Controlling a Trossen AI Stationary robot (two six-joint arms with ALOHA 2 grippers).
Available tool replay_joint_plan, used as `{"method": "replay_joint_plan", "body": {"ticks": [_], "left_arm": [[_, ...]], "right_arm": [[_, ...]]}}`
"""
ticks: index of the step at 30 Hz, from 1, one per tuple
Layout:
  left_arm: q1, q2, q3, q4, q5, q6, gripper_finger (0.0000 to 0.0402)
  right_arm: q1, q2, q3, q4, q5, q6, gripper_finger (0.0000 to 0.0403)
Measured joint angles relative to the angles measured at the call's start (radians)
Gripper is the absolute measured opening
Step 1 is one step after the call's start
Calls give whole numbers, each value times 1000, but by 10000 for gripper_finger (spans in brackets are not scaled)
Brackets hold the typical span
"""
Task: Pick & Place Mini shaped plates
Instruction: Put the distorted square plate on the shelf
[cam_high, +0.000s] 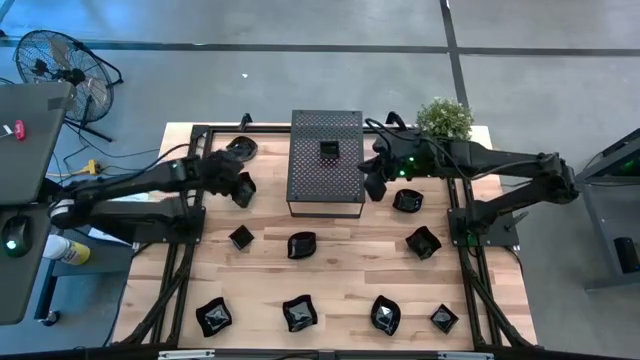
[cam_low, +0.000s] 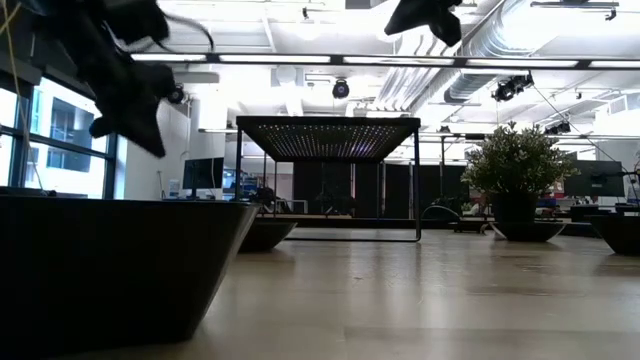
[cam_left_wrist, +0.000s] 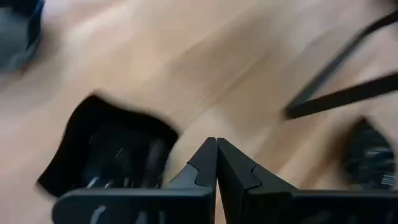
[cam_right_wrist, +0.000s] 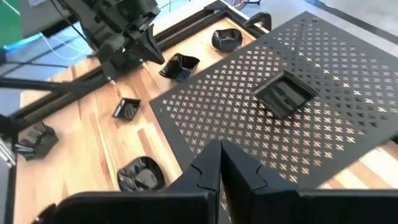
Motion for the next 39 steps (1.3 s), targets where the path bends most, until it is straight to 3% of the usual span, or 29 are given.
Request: {"method": "replay_joint_plan", "body": {"ticks": [7,13,21,26,30,36,39], "left_arm": [[247,218,67,-4,149,190,1],[400,374,181,-105,128,357,17],[500,526,213,-167,119,506,107],[505,588,213,-150,133,572,121],[505,612,212,-139,178,594,112],[505,614,212,-147,195,626,21],[505,613,214,-160,199,630,11]], "right_arm": [[0,-46,0,-37,24,-61,2],[0,-64,0,-38,20,-95,6],[0,-63,0,-43,-2,-115,4],[0,-63,0,-43,-2,-136,2],[0,-63,0,-42,8,-140,4],[0,-63,0,-43,18,-140,3],[0,-63,0,-42,20,-146,6]]}}
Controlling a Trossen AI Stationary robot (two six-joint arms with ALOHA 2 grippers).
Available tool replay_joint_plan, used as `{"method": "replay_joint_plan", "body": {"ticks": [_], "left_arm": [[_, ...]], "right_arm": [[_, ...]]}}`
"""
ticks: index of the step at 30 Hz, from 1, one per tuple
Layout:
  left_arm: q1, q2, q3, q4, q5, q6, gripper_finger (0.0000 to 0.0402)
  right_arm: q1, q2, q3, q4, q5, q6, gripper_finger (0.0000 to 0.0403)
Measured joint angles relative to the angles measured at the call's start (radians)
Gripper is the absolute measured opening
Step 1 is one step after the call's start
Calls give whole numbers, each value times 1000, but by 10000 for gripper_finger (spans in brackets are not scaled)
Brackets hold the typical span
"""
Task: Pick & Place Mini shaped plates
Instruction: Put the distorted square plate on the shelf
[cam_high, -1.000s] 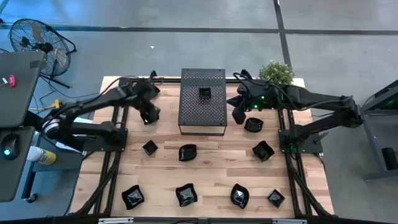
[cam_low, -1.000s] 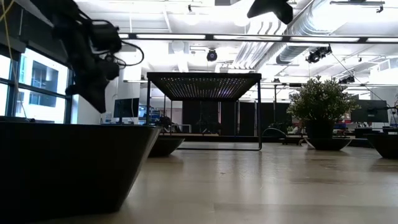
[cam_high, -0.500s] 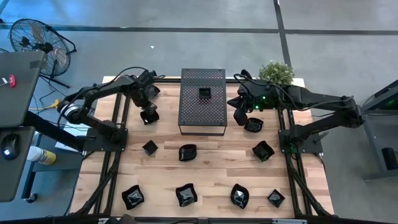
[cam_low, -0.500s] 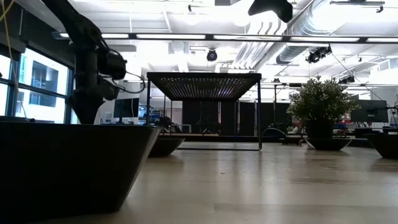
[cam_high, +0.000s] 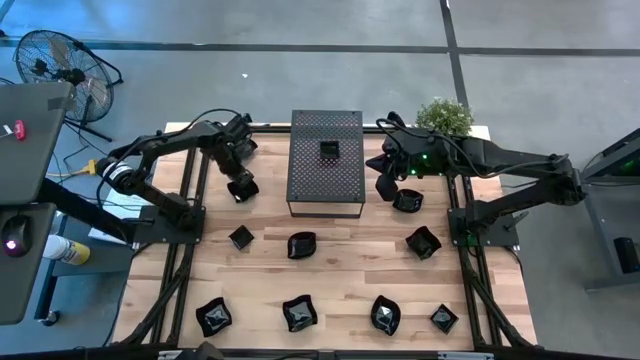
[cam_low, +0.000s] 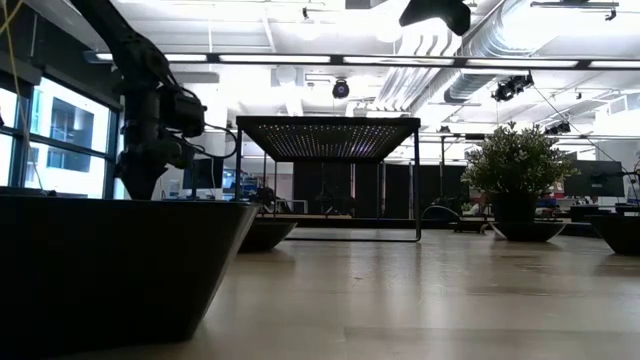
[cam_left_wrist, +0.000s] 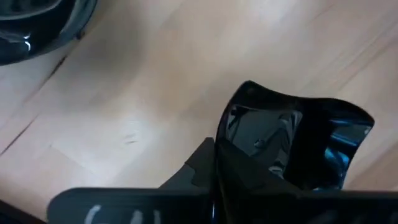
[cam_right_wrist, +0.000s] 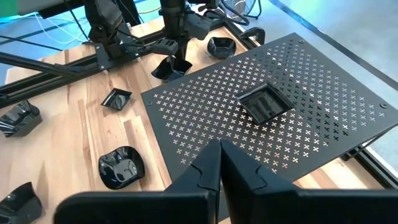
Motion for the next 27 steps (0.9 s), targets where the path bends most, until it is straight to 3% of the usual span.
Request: {"method": "replay_joint_plan", "body": {"ticks": [9,16,22,27], "left_arm": [[0,-63,222,-263,98,-23,2],[-21,-184,486,-477,206,-250,1],[-235,-208,676,-492,166,-569,1],[-462,-143,728,-339,47,-814,0]], "right_arm": [[0,0,0,-4,-26,-20,4],[-3,-50,0,-75,-75,-26,3],[-10,-119,0,-90,-76,-80,4],[-47,-152,0,-104,-92,-113,2]]}}
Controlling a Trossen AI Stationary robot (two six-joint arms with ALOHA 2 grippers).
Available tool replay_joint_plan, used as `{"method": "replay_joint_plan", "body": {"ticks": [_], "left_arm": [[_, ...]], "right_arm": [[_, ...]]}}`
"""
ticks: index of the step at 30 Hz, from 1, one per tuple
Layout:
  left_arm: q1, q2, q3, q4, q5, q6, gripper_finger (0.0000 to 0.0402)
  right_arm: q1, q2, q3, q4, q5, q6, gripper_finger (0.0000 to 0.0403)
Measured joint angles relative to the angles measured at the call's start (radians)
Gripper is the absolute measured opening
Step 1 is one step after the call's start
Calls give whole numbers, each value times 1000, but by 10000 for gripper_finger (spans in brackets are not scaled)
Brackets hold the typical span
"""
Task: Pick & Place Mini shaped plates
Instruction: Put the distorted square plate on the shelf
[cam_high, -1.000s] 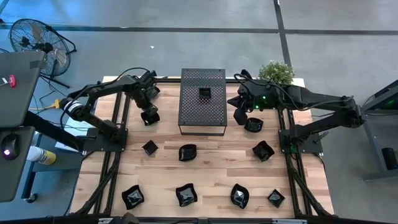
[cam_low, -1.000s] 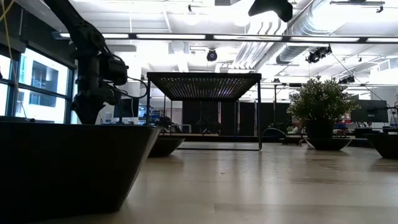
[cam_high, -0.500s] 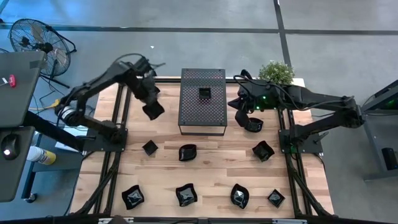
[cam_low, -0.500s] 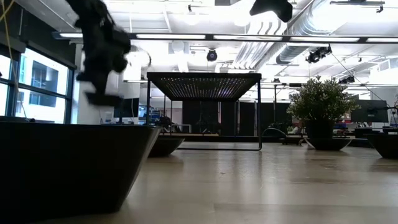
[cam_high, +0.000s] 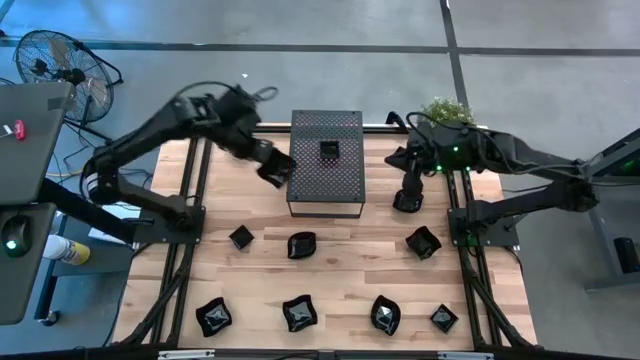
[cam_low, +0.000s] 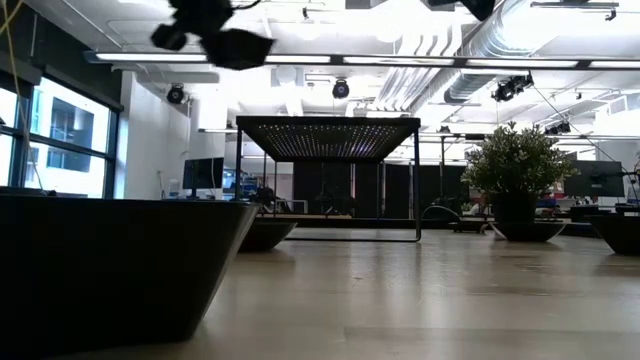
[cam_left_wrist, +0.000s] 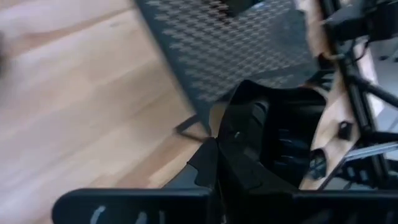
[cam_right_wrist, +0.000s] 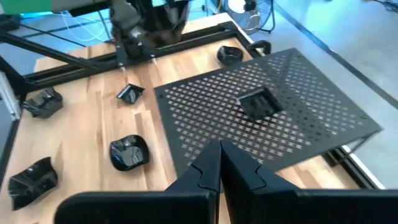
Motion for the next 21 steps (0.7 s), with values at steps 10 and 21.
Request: {"method": "replay_joint_plan", "body": {"ticks": [10,21], "left_arm": [[-156,219,3,251,-76,-164,0],[-153,317,2,321,-99,-190,0]], "right_arm": [[-78,-11,0,-27,-101,-74,2],[-101,-11,0,-31,-137,-108,4]]}}
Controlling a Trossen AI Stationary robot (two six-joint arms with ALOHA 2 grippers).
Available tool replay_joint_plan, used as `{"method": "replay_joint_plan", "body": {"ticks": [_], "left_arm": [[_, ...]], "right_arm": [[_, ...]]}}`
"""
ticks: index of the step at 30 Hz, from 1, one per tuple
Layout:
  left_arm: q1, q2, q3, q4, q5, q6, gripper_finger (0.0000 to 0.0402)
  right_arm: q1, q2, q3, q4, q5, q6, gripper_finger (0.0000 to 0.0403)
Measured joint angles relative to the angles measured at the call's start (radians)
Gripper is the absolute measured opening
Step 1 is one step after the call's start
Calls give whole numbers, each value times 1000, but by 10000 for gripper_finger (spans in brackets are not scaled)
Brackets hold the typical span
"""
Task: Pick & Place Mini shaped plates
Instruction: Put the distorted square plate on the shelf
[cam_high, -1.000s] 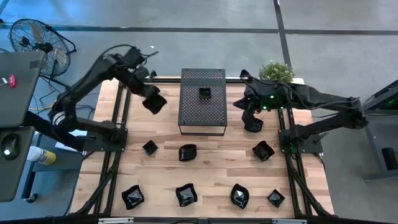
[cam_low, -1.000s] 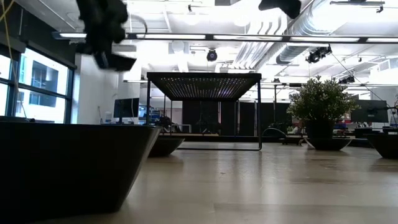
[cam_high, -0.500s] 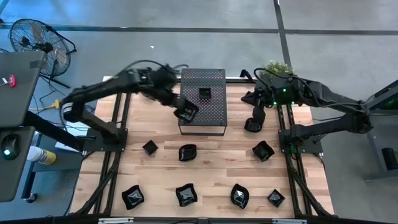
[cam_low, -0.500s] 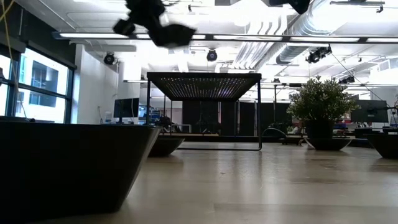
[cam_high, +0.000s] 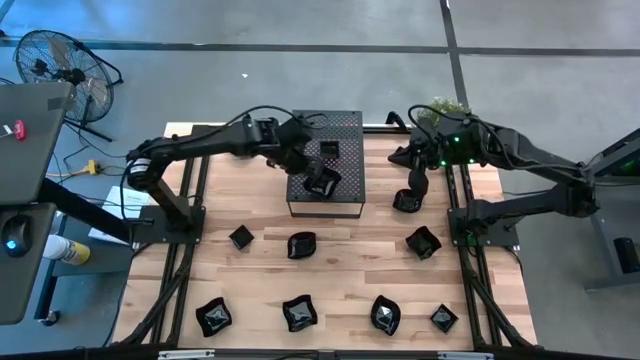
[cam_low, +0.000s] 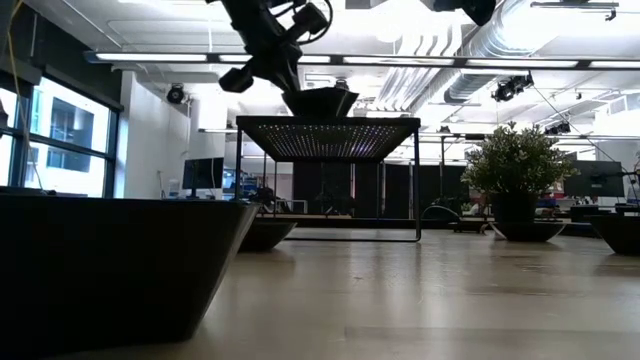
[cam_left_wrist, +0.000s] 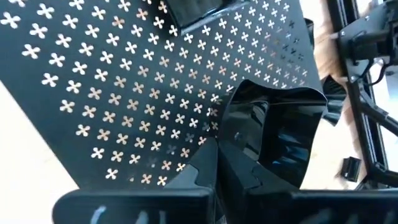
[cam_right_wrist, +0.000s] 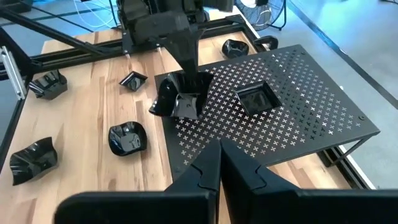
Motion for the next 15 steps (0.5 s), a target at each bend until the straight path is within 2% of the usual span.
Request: {"method": "replay_joint_plan", "body": {"ticks": [5,15], "left_arm": [[2,-2,0,18,-29,-8,0],[6,-2,0,36,-12,-9,0]], "right_arm": [[0,0,0,0,-1,-14,2],[0,0,0,0,0,-16,3]]}}
